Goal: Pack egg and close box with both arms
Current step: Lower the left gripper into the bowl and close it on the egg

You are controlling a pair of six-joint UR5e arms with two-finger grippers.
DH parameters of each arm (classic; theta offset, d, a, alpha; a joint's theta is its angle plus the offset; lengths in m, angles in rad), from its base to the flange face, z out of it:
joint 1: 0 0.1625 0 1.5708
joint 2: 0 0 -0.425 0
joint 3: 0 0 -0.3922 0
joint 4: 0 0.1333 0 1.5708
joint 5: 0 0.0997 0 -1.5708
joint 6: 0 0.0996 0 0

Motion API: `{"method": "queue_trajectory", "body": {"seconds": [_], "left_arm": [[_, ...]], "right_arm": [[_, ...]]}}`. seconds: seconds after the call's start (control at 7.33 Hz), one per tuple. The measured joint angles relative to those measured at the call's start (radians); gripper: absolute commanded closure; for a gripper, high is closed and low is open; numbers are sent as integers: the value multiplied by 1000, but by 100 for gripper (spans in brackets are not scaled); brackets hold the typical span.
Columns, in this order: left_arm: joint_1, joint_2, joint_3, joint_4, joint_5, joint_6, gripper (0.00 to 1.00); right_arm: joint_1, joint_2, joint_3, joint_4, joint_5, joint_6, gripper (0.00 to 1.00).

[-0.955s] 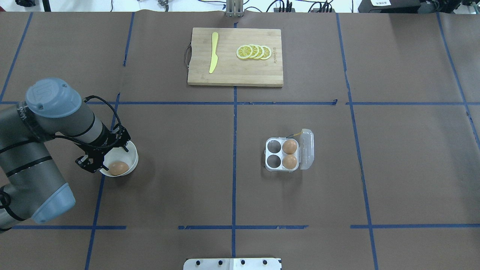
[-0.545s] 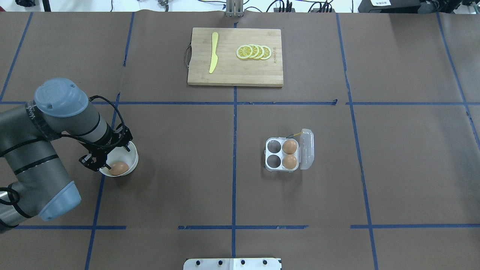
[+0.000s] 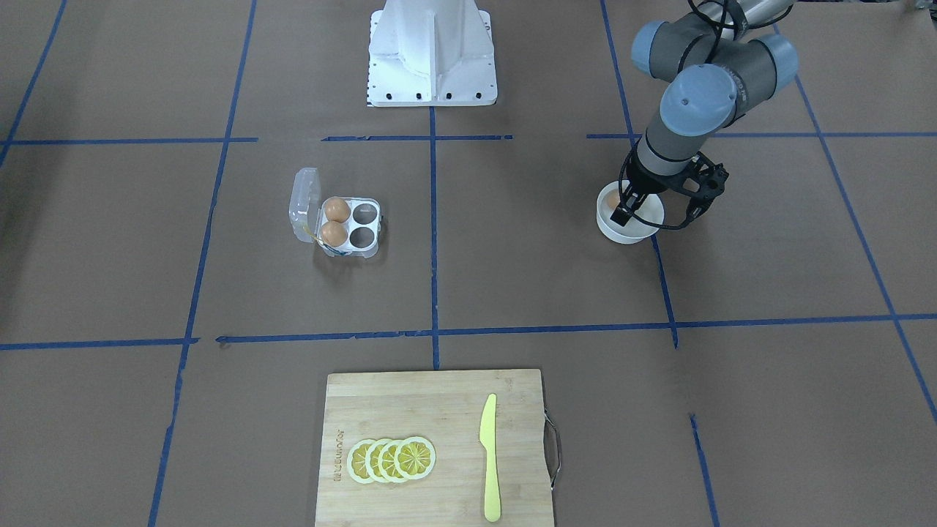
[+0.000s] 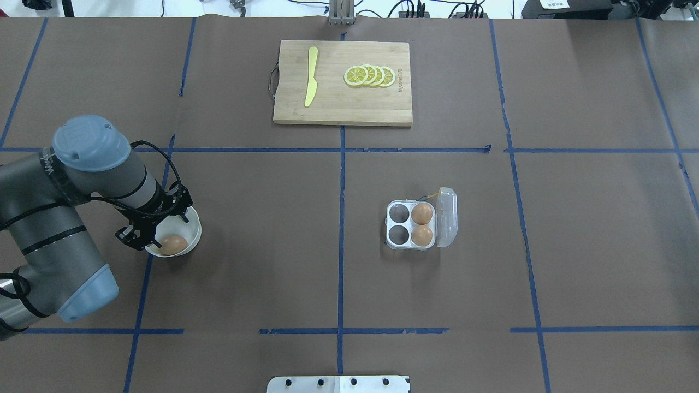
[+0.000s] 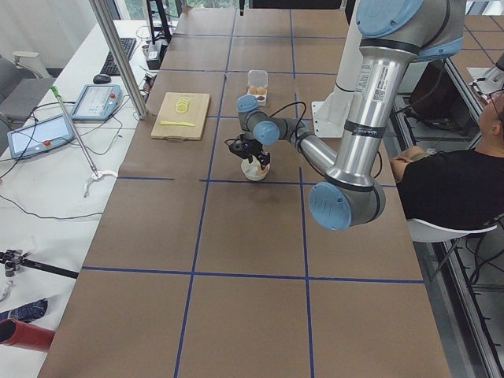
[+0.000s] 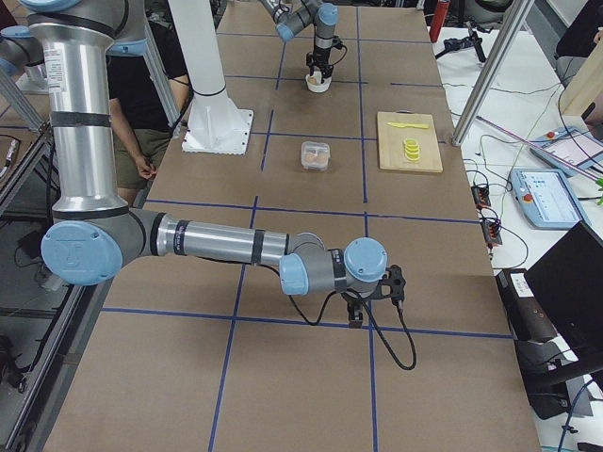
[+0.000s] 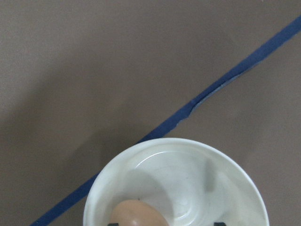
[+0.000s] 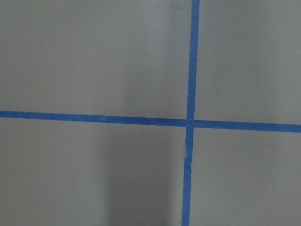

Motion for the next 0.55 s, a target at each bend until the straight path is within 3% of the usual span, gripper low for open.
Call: {"method": "queue_trajectory", "body": {"seconds": [0.55], "left_arm": [[12,2,4,0,-1,0,29]], "right_arm": [[0,0,0,0,10,1,0]]}}
